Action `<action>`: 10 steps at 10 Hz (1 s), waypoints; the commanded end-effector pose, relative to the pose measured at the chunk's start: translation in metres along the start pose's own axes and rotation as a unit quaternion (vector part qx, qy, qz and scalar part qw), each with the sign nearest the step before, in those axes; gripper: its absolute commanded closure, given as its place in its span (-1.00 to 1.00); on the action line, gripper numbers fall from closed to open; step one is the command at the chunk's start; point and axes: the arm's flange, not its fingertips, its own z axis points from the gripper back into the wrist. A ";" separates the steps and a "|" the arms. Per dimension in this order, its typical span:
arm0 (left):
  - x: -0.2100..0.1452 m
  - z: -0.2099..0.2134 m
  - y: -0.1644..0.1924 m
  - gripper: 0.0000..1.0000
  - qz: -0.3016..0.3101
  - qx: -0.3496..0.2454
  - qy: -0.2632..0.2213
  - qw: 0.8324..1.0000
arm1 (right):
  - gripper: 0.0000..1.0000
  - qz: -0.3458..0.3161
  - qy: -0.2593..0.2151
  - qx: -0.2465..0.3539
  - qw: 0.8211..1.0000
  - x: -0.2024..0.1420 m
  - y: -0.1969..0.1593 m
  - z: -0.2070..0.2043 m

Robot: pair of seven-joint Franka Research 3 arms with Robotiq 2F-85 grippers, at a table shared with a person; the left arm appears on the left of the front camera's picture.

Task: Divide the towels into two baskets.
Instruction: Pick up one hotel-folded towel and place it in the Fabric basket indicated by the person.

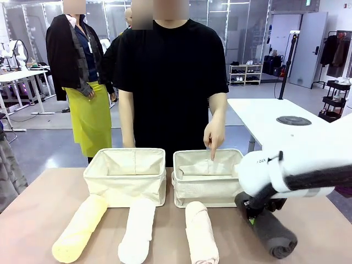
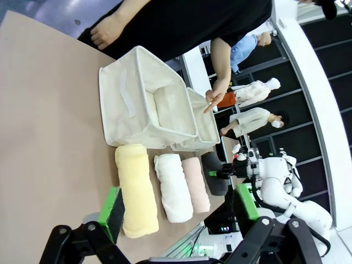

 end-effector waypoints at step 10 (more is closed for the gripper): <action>0.002 0.003 -0.001 -1.00 -0.002 -0.011 -0.006 1.000 | 0.19 0.541 -0.048 -0.061 0.838 0.153 0.034 0.143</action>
